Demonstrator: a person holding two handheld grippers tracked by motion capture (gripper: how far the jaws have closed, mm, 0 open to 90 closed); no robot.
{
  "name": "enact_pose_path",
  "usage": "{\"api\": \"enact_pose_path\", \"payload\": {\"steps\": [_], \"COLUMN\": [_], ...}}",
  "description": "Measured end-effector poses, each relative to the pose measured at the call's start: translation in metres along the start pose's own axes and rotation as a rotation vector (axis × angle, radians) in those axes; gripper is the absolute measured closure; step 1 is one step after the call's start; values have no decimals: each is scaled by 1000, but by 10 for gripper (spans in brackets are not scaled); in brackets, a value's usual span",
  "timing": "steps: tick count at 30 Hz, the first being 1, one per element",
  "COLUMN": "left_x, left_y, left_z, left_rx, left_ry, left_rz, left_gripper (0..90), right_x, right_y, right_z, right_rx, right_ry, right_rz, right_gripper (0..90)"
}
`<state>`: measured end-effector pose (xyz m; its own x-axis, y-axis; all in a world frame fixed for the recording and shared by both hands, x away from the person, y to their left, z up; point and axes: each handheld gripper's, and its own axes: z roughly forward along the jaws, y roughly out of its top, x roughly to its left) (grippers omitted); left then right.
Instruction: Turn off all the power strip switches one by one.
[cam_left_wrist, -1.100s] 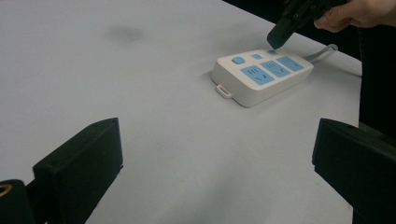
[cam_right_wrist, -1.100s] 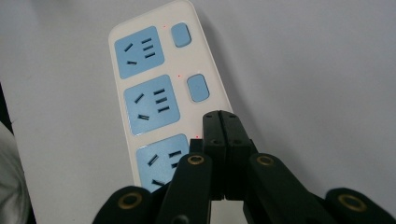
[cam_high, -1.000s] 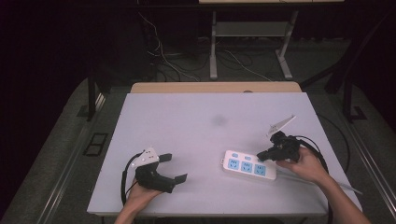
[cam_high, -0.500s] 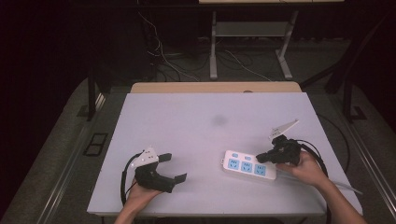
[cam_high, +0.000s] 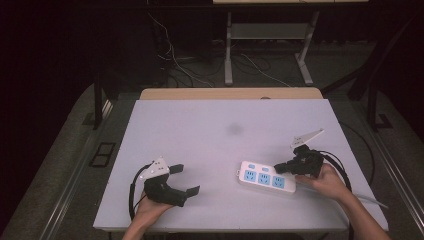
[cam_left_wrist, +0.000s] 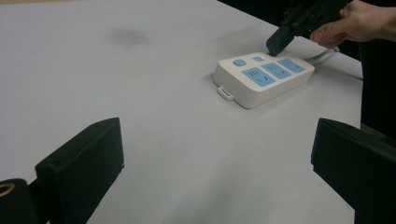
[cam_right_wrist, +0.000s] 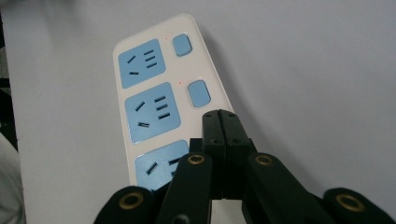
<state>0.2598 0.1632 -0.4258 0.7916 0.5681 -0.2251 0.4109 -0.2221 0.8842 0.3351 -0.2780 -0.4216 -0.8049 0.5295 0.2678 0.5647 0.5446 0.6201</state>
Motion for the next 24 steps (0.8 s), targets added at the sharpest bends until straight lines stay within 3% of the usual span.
{"api": "enact_pose_path", "payload": {"steps": [24], "left_x": [2], "left_y": [-1], "left_z": [0], "left_rx": [3], "left_ry": [2], "left_rz": [-4], "left_gripper": [8], "right_x": [6], "right_y": [1], "right_z": [-1], "right_rx": [-14], "right_ry": [-15], "right_rz": [-23], "right_gripper": [900]}}
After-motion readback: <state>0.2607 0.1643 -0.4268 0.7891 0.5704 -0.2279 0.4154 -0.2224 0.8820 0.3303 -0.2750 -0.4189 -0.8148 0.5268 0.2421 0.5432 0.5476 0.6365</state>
